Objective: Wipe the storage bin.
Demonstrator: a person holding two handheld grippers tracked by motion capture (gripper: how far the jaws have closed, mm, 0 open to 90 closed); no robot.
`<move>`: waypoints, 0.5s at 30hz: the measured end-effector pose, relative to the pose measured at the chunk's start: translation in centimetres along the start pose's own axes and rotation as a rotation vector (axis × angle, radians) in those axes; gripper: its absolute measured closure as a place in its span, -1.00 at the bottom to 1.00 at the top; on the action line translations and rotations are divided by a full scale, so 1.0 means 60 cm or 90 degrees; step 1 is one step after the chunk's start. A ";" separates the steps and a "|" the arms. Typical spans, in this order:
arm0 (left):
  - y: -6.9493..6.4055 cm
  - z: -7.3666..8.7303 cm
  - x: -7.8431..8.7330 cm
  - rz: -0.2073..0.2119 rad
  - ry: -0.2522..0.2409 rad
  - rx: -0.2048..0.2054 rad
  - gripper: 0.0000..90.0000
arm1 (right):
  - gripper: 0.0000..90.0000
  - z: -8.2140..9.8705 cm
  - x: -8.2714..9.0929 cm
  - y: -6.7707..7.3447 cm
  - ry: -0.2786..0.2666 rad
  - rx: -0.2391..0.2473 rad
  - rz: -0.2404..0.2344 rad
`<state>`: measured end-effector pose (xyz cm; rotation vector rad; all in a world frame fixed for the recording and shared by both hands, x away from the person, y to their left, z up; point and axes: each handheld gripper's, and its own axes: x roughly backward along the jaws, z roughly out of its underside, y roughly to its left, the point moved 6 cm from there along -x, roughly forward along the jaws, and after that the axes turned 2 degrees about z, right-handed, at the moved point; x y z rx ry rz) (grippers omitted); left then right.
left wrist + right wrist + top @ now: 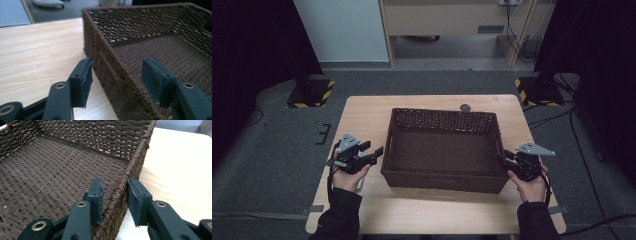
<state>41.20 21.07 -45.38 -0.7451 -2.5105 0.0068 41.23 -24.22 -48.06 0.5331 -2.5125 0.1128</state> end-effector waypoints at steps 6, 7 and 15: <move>-0.007 0.015 -0.013 0.019 0.024 -0.006 0.09 | 0.50 -0.005 -0.010 0.001 -0.006 0.001 0.002; -0.007 0.015 -0.013 0.019 0.024 -0.006 0.11 | 0.50 -0.005 -0.010 0.001 -0.006 0.001 0.002; -0.024 0.031 -0.026 0.029 0.056 -0.034 0.37 | 0.30 -0.003 0.006 -0.002 -0.016 0.002 0.006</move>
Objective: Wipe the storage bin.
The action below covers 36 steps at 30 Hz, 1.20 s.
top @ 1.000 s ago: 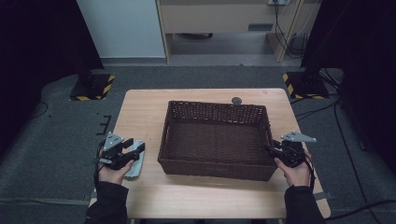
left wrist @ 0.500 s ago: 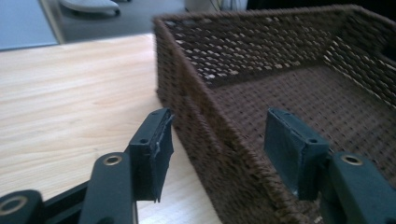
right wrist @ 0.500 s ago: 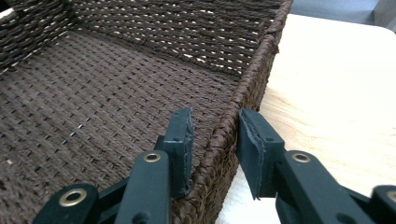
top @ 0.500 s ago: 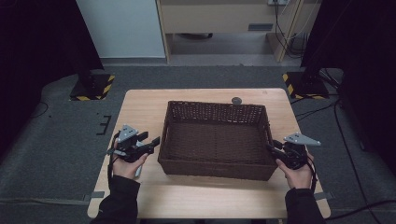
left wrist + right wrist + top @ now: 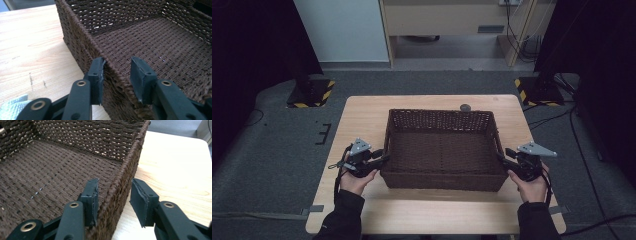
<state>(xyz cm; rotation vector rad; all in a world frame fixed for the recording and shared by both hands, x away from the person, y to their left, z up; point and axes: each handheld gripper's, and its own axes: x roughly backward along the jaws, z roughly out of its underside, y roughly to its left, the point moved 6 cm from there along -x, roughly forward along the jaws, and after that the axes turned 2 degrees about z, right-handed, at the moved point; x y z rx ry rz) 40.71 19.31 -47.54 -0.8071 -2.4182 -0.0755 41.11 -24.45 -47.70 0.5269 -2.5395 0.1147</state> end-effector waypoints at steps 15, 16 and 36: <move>0.004 0.000 -0.011 -0.011 -0.001 0.008 0.27 | 0.59 -0.004 -0.003 0.007 0.009 0.005 -0.004; 0.002 0.000 -0.011 -0.016 0.002 0.003 0.27 | 0.59 -0.005 -0.003 0.007 0.010 0.005 -0.003; 0.002 -0.002 -0.008 -0.023 -0.010 0.011 0.09 | 0.71 -0.005 0.001 0.000 0.022 0.000 0.018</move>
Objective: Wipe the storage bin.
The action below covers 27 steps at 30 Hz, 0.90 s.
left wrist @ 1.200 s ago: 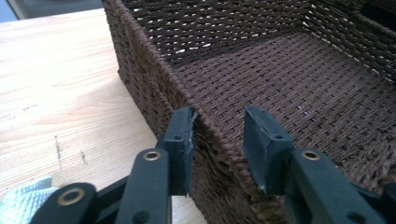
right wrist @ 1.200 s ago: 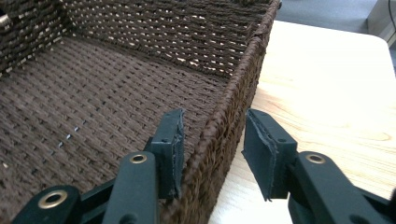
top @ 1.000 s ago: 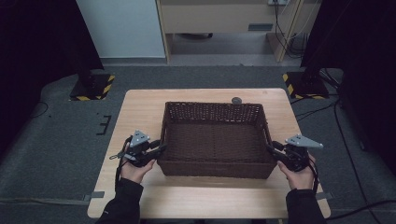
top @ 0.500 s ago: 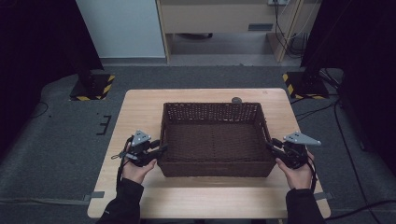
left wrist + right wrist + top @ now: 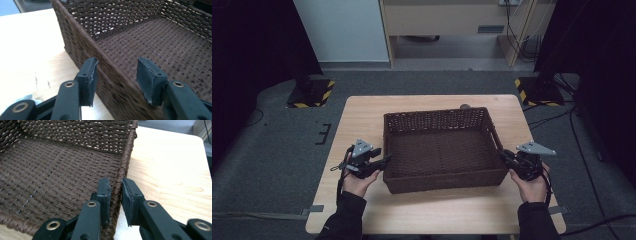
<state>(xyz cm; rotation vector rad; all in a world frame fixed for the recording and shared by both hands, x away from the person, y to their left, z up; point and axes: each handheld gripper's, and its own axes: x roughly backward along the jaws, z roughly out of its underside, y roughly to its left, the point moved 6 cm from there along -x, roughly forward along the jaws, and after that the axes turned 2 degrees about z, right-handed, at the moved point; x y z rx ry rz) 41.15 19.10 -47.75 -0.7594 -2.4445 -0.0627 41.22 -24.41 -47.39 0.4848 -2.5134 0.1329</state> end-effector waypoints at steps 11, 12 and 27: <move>-0.020 0.009 0.006 0.003 0.016 0.002 0.19 | 0.66 -0.005 0.017 0.001 -0.006 0.011 0.006; -0.020 0.009 0.006 0.003 0.016 0.002 0.19 | 0.66 -0.005 0.017 0.001 -0.006 0.011 0.006; 0.005 -0.010 -0.002 -0.022 -0.028 -0.008 0.01 | 0.80 -0.009 -0.006 -0.007 0.006 0.001 0.033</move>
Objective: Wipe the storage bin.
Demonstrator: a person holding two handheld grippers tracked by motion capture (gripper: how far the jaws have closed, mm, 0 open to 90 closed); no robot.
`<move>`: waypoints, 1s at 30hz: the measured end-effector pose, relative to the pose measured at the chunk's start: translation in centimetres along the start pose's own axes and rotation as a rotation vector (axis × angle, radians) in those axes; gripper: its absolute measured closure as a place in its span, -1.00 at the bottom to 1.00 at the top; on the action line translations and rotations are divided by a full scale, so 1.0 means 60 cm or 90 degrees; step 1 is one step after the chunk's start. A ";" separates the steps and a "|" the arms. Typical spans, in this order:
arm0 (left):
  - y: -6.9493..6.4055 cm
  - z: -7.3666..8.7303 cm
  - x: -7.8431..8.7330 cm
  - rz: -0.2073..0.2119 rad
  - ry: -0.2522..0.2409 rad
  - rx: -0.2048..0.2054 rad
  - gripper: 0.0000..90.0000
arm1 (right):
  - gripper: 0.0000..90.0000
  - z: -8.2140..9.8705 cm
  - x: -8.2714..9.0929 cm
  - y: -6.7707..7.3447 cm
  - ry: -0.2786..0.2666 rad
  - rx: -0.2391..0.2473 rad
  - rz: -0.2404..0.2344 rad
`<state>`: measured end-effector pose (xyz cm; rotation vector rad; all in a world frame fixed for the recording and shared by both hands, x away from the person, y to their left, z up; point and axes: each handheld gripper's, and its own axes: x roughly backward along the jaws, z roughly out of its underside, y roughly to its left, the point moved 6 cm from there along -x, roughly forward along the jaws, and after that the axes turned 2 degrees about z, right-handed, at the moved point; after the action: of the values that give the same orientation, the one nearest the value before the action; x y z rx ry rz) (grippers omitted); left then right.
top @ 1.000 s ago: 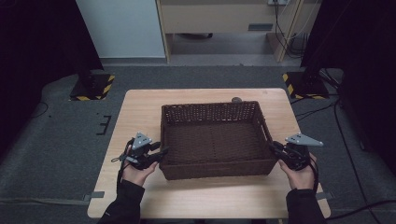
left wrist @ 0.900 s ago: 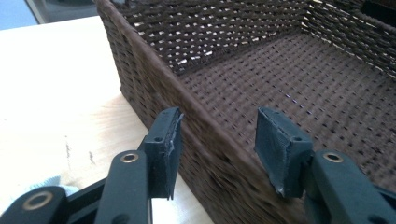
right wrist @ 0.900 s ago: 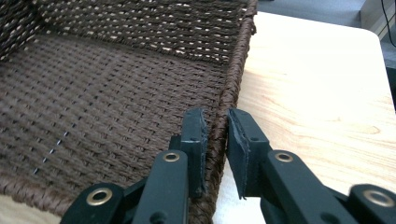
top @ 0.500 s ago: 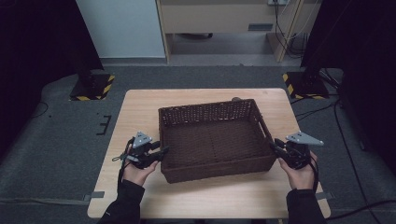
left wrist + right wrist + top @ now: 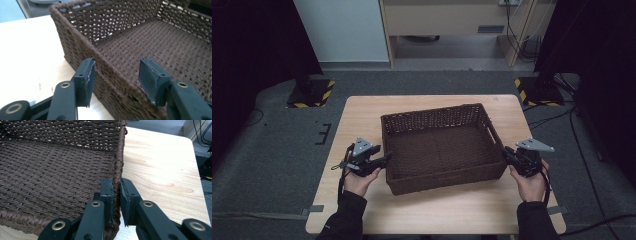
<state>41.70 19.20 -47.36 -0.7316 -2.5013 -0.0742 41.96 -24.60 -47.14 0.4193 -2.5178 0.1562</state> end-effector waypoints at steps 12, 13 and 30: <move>-0.020 0.013 0.000 0.027 0.035 0.010 0.11 | 0.65 -0.001 0.015 -0.004 -0.012 0.001 -0.002; -0.020 0.013 0.000 0.027 0.035 0.010 0.10 | 0.65 0.001 0.014 -0.005 -0.007 0.001 0.000; 0.000 -0.005 0.003 0.011 0.005 0.008 -0.08 | 0.79 -0.003 -0.011 -0.017 -0.015 -0.002 0.045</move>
<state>41.69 19.21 -47.03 -0.7454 -2.4856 -0.0547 42.93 -25.33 -47.36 0.3327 -2.5565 0.1763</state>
